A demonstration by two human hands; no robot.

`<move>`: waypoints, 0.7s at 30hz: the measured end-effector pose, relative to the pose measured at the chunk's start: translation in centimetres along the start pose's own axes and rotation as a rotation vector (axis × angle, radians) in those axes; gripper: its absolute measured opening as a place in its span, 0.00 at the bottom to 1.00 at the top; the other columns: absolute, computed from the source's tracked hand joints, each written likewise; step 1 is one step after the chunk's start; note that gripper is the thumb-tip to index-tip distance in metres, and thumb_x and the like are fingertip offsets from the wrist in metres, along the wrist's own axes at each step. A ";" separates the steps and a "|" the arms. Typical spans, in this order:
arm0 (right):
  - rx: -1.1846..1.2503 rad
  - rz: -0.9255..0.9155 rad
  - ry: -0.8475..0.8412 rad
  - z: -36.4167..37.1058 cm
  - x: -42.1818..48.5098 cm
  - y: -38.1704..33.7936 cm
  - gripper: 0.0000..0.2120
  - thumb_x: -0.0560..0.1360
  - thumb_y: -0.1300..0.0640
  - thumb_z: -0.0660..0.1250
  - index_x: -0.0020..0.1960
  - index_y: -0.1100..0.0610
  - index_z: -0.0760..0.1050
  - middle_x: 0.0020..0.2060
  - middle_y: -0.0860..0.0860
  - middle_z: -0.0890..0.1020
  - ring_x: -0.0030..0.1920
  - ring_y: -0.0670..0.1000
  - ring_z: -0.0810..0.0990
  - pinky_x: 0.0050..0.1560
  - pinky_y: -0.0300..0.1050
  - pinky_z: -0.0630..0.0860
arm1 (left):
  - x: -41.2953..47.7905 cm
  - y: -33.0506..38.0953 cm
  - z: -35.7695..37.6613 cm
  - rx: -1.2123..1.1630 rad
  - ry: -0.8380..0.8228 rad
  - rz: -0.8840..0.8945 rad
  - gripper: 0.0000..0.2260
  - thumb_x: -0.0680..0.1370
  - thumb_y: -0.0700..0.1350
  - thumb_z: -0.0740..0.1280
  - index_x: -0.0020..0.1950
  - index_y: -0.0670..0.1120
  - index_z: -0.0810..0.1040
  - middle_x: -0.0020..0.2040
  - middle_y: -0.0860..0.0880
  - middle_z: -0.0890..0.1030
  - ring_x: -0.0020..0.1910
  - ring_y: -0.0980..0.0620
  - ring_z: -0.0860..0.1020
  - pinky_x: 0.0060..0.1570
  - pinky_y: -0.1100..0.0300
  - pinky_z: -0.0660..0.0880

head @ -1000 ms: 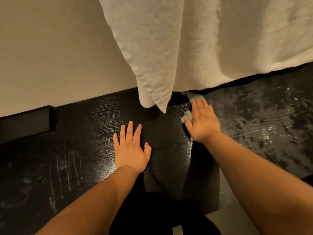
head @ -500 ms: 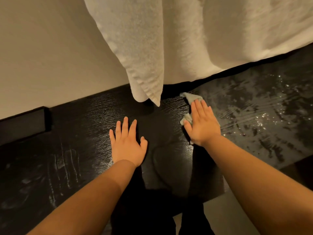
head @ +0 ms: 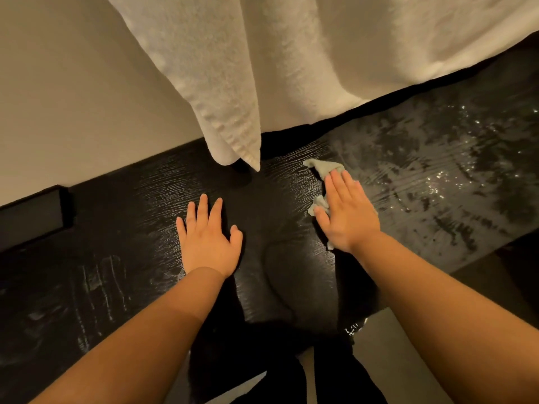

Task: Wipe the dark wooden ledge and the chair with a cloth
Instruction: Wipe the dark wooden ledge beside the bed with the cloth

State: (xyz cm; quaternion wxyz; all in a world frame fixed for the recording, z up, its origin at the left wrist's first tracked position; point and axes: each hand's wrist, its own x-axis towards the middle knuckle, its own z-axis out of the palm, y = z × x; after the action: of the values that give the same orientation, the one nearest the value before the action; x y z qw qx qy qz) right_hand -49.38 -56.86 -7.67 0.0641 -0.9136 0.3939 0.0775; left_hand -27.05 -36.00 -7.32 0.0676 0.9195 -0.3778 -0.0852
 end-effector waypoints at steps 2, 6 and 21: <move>0.035 0.080 -0.013 -0.4 2.1 0.1 0.40 0.81 0.36 0.42 0.84 0.62 0.49 0.83 0.58 0.52 0.83 0.58 0.46 0.82 0.57 0.47 | 0.0 0.1 0.0 0.001 0.003 -0.003 0.31 0.81 0.60 0.57 0.84 0.54 0.60 0.86 0.48 0.54 0.85 0.44 0.49 0.82 0.40 0.45; 0.023 0.046 0.022 0.1 -1.7 -0.8 0.38 0.82 0.38 0.46 0.84 0.61 0.49 0.84 0.58 0.51 0.84 0.58 0.46 0.83 0.56 0.46 | -0.2 0.0 0.0 0.001 -0.001 -0.008 0.31 0.81 0.60 0.57 0.84 0.53 0.60 0.86 0.48 0.54 0.85 0.44 0.50 0.82 0.40 0.45; 0.015 0.002 0.027 0.4 -3.8 1.8 0.39 0.82 0.37 0.47 0.84 0.61 0.51 0.84 0.57 0.52 0.84 0.57 0.46 0.83 0.57 0.47 | -0.1 0.2 0.0 -0.010 0.008 -0.020 0.30 0.82 0.58 0.58 0.84 0.53 0.61 0.86 0.48 0.55 0.85 0.44 0.50 0.82 0.39 0.47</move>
State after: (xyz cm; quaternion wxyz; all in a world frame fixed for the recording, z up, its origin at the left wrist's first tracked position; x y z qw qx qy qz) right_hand -53.26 -55.28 -7.44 0.0658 -0.9137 0.3962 0.0624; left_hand -27.26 -36.09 -7.22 0.0727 0.9231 -0.3681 -0.0840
